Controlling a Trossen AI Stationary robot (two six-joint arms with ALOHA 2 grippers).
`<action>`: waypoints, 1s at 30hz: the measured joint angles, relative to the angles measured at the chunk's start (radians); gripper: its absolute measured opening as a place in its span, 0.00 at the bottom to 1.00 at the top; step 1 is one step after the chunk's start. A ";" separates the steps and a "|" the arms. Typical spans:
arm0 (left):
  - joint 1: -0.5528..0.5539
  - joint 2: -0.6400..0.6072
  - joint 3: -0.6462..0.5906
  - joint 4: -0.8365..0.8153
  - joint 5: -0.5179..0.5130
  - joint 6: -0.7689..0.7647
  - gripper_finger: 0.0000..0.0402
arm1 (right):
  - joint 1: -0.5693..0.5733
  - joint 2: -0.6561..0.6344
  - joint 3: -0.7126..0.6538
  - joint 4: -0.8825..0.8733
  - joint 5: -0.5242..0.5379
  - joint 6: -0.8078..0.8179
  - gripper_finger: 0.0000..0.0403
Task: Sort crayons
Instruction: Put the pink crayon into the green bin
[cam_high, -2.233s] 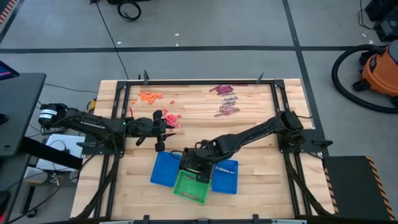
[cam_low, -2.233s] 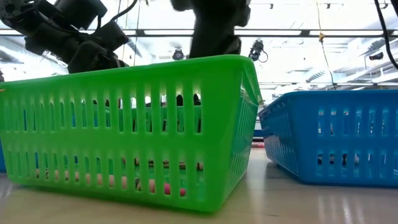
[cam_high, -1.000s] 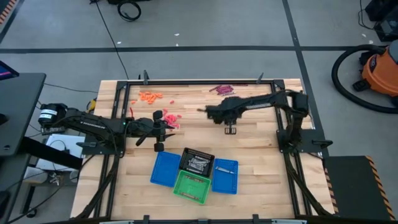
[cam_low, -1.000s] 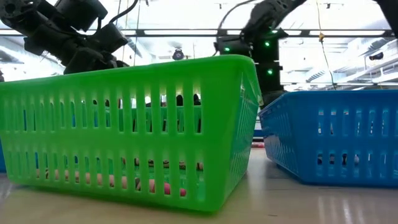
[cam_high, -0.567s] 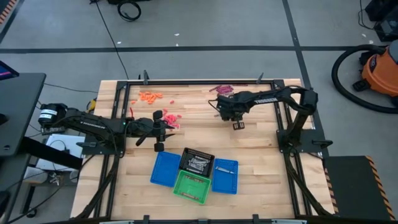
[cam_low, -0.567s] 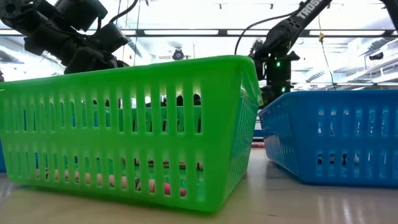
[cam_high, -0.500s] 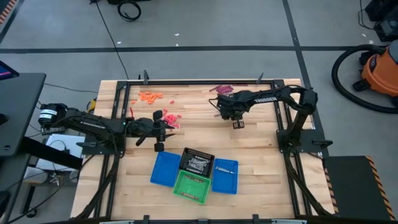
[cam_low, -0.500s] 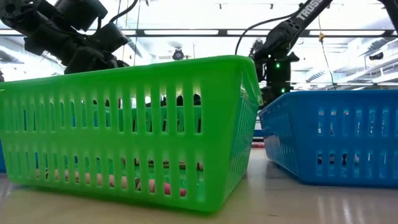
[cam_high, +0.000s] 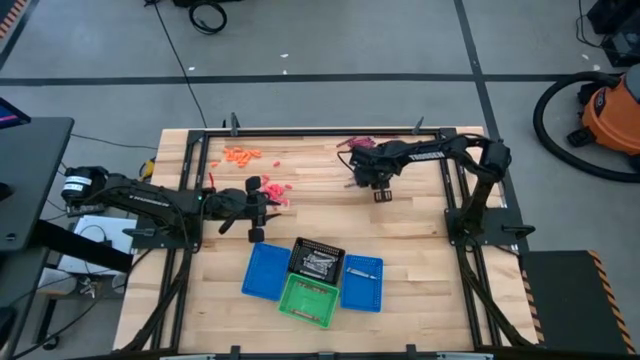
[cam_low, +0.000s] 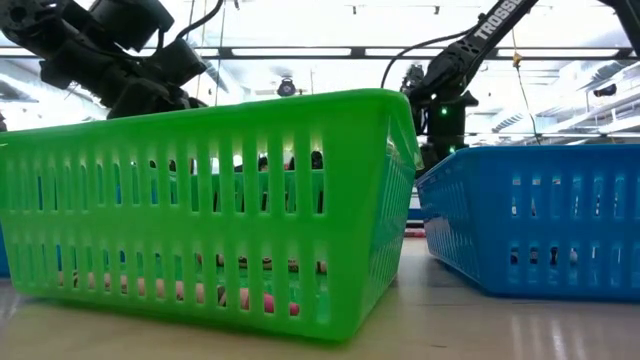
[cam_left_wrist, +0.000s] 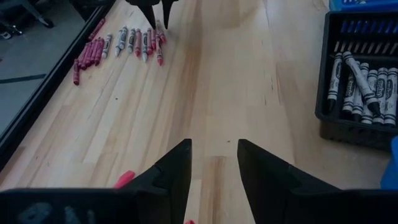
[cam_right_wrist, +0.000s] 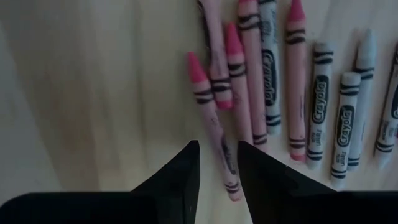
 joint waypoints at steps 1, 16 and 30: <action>0.000 0.000 0.000 0.000 0.000 0.000 0.35 | -0.010 0.000 0.000 0.001 -0.007 -0.002 0.28; 0.000 0.000 0.000 -0.022 0.000 -0.004 0.35 | -0.038 -0.006 -0.060 0.062 -0.136 0.001 0.22; 0.000 0.000 0.000 -0.021 0.000 -0.004 0.35 | -0.014 0.001 -0.048 0.053 -0.125 0.100 0.03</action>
